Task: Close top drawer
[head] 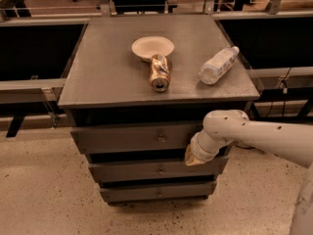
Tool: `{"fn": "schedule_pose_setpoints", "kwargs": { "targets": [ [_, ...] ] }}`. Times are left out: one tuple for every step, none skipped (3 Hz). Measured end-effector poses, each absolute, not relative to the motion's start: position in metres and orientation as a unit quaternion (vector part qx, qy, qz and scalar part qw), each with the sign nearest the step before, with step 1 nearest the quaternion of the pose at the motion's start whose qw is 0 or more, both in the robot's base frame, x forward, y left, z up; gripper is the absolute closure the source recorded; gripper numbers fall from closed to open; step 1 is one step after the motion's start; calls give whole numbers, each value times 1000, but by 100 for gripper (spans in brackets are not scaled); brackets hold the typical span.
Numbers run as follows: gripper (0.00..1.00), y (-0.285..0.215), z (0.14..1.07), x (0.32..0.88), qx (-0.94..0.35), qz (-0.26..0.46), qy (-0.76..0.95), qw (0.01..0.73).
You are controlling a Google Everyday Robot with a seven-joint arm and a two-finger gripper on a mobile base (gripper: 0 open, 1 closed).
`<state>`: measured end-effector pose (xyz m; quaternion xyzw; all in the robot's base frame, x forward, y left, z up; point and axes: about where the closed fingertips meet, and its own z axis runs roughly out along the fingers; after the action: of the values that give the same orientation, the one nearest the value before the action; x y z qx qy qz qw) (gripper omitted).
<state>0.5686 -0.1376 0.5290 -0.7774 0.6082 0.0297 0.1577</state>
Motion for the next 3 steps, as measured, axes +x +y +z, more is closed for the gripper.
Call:
{"fn": "schedule_pose_setpoints", "kwargs": {
  "targets": [
    [100,-135,534,583,-781,19,603,161],
    [100,-134,534,581,-781,19,603,161],
    [100,-122,554,573,-789,6,594,156]
  ]
}}
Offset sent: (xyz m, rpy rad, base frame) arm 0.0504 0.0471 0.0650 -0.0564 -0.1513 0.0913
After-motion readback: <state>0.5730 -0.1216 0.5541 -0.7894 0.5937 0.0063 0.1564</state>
